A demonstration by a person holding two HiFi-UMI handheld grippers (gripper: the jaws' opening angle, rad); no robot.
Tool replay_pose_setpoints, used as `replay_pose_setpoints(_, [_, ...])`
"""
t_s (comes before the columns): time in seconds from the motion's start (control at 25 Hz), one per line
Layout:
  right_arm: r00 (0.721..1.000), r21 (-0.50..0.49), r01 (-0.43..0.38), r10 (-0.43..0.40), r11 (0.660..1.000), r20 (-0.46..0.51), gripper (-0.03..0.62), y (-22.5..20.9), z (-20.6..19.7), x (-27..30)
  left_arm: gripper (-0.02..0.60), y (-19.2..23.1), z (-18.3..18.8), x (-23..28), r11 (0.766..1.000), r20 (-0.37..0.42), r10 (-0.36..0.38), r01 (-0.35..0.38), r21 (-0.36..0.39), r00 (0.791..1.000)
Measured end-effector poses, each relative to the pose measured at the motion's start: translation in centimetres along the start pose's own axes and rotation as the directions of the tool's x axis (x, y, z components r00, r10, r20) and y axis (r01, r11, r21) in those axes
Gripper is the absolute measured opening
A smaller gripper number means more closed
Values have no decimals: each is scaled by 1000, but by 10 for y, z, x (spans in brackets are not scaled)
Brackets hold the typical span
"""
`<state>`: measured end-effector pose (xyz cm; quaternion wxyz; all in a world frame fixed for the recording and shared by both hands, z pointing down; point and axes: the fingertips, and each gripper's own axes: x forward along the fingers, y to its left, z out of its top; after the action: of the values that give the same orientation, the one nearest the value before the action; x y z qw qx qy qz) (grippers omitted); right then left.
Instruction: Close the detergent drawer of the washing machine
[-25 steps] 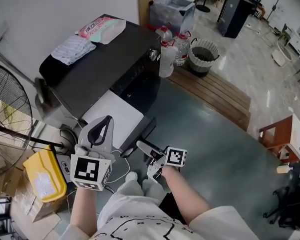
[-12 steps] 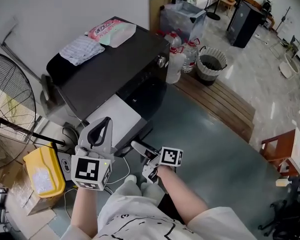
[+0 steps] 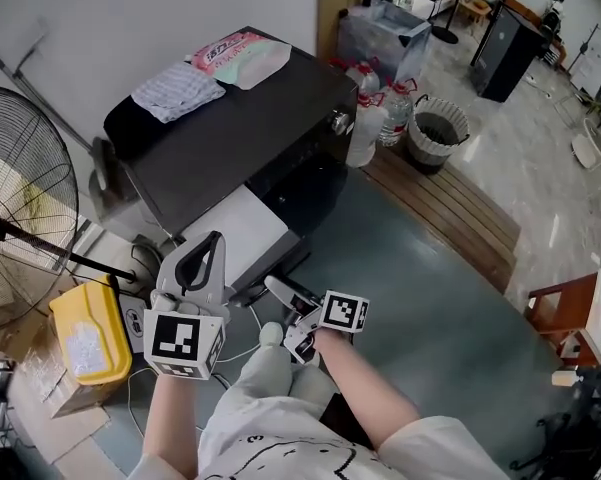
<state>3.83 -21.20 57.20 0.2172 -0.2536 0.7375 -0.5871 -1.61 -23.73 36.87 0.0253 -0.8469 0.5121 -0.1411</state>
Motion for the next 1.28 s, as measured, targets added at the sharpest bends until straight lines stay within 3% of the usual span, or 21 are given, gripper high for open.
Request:
replay_pose_setpoints(0.56, [998, -8, 51, -51, 999, 32, 318, -2, 9, 41, 18, 42, -10, 3, 996, -30, 86, -87, -16, 996])
replay_pose_setpoints(1.28, [995, -38, 98, -98, 994, 15, 316, -3, 17, 90, 18, 79, -18, 11, 992, -45, 122, -123, -34, 992])
